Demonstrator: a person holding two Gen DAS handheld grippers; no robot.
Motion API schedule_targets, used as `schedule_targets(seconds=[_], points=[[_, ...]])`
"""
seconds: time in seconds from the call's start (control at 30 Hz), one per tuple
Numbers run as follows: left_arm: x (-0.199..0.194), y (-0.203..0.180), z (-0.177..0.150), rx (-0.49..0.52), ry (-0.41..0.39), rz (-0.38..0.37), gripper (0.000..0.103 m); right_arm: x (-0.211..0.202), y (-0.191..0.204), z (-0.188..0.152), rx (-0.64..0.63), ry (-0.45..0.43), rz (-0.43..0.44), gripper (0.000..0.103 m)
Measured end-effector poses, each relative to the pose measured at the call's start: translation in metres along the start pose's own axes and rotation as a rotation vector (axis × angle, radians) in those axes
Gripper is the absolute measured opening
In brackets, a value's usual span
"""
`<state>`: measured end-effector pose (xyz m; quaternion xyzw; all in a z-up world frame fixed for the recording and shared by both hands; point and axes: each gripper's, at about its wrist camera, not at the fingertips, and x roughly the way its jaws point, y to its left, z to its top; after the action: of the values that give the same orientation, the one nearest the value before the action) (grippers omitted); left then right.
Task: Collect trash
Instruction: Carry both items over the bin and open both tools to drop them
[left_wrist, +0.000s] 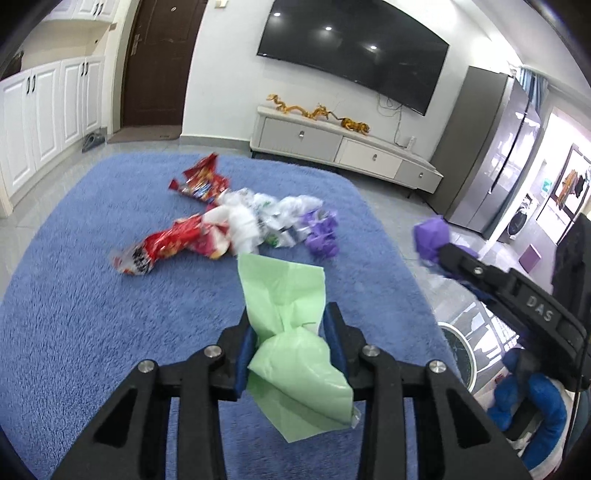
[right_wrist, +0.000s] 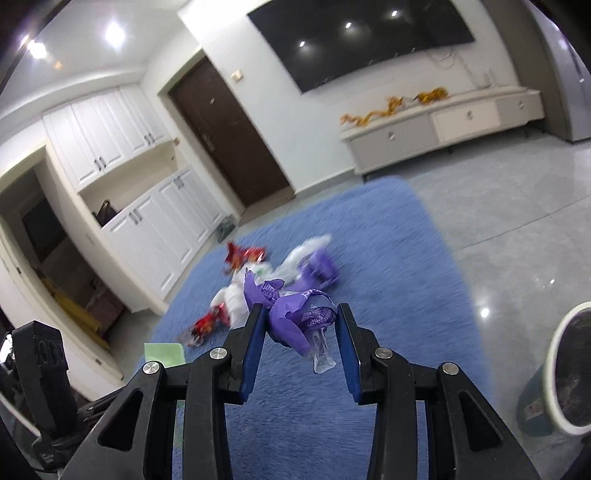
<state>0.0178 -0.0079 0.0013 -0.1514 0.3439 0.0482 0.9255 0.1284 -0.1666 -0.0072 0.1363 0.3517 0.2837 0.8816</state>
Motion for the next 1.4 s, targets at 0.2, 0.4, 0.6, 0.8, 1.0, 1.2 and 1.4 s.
schedule_targets(seconds=[0.2,0.4,0.6,0.8,1.0,1.2,1.4], points=[[-0.007,-0.046,0.007,0.084,-0.033,-0.031,0.034,-0.05,-0.022,0.007,0.004,-0.098,-0.084,0.038],[-0.005,-0.099,0.01,0.183,-0.036,-0.089,0.034,-0.099,-0.055,0.004,0.037,-0.179,-0.193,0.038],[0.015,-0.17,0.012,0.284,0.008,-0.172,0.034,-0.146,-0.101,0.002,0.098,-0.257,-0.334,0.038],[0.048,-0.258,0.004,0.407,0.069,-0.25,0.034,-0.18,-0.174,-0.018,0.247,-0.281,-0.504,0.038],[0.102,-0.337,-0.012,0.486,0.159,-0.303,0.036,-0.178,-0.251,-0.054,0.418,-0.223,-0.581,0.039],[0.157,-0.383,-0.016,0.489,0.242,-0.326,0.037,-0.166,-0.302,-0.069,0.513,-0.186,-0.621,0.041],[0.195,-0.413,-0.02,0.497,0.279,-0.362,0.045,-0.141,-0.341,-0.068,0.543,-0.131,-0.649,0.041]])
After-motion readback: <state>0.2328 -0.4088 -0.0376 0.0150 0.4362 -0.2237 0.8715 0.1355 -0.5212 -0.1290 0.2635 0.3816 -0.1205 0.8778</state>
